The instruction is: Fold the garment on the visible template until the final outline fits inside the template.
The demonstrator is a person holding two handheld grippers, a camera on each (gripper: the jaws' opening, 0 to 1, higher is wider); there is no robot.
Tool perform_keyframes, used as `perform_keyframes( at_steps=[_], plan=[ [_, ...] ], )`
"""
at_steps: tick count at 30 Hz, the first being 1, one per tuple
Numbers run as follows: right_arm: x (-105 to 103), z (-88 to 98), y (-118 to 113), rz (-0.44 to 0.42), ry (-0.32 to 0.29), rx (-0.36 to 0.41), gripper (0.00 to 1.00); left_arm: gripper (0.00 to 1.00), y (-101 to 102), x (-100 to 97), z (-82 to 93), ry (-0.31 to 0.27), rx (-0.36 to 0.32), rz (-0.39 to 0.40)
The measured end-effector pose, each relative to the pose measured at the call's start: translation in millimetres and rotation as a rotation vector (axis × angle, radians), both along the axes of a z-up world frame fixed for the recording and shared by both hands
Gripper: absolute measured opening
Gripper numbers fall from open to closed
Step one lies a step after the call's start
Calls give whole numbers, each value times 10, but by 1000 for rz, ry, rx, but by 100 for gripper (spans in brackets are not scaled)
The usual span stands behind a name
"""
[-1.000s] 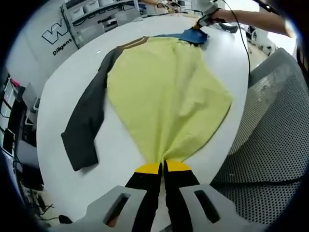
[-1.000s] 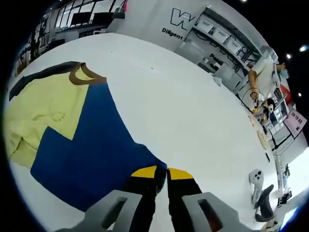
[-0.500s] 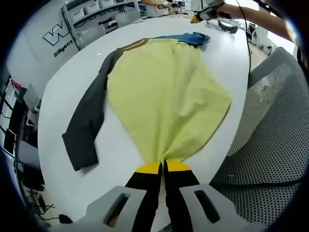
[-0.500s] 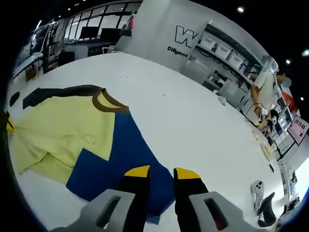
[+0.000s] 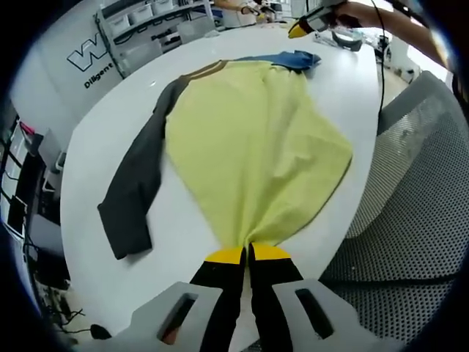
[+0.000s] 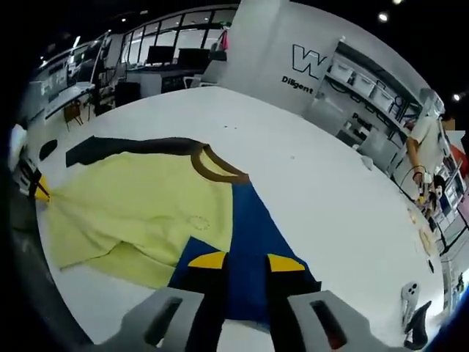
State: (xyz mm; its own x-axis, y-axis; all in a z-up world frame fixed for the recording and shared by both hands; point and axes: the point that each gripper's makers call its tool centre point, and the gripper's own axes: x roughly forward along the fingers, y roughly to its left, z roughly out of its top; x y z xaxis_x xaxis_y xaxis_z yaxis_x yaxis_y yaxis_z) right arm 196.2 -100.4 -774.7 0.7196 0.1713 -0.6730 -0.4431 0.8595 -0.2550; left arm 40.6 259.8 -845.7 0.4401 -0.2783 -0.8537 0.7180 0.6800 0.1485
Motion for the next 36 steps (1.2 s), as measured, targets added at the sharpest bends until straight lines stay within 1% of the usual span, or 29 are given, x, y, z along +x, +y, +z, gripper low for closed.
perform_keyframes(
  at_steps=[6, 7, 9, 10, 11, 12, 14, 15, 19, 20, 22, 23, 25, 26, 27, 29, 30, 31, 33, 34, 36],
  plan=[
    [-112, -47, 219, 37, 23, 52, 13, 5, -2, 3, 4, -2, -1, 2],
    [-154, -69, 287, 48, 38, 72, 12, 5, -2, 4, 5, -2, -1, 2],
    [-222, -109, 423, 82, 53, 102, 14, 5, 2, 14, 6, -4, -1, 7],
    [-246, -131, 461, 97, 57, 95, 15, 5, 4, 19, 7, -5, -2, 11],
    [-282, -167, 524, 134, 63, 75, 16, 5, 3, 20, 14, -6, -4, 15],
    [-303, -187, 564, 145, 65, 72, 16, 5, 4, 22, 16, -7, -4, 16],
    [-331, -216, 619, 155, 75, 80, 16, 5, 5, 24, 12, -7, -5, 18],
    [-362, -250, 685, 165, 89, 95, 16, 5, 5, 24, 11, -7, -5, 18],
    [-417, -297, 778, 188, 107, 103, 17, 5, 8, 31, 15, -10, -10, 27],
    [-460, -322, 839, 213, 121, 108, 16, 5, 9, 32, 17, -11, -11, 29],
    [-527, -362, 926, 252, 144, 118, 10, 5, 11, 41, 25, -15, -15, 40],
    [-571, -388, 978, 273, 162, 125, 9, 5, 13, 45, 29, -18, -17, 45],
    [-615, -420, 1047, 295, 171, 129, 13, 5, 26, 63, 38, -23, -26, 74],
    [-671, -466, 1106, 326, 186, 113, 14, 5, 24, 66, 41, -21, -34, 78],
    [-686, -478, 1120, 332, 192, 109, 14, 5, 24, 68, 47, -23, -36, 82],
    [-759, -563, 1181, 342, 227, 92, 15, 5, 27, 75, 51, -26, -39, 91],
    [-791, -590, 1207, 370, 237, 80, 14, 5, 28, 79, 53, -28, -40, 92],
    [-805, -601, 1218, 377, 243, 77, 14, 5, 27, 79, 56, -29, -41, 94],
    [-842, -632, 1252, 372, 259, 83, 13, 5, 25, 80, 64, -31, -44, 96],
    [-888, -659, 1308, 382, 274, 98, 13, 5, 23, 75, 66, -29, -47, 96],
    [-925, -696, 1335, 393, 289, 87, 13, 5, 25, 75, 64, -28, -52, 101]
  ],
)
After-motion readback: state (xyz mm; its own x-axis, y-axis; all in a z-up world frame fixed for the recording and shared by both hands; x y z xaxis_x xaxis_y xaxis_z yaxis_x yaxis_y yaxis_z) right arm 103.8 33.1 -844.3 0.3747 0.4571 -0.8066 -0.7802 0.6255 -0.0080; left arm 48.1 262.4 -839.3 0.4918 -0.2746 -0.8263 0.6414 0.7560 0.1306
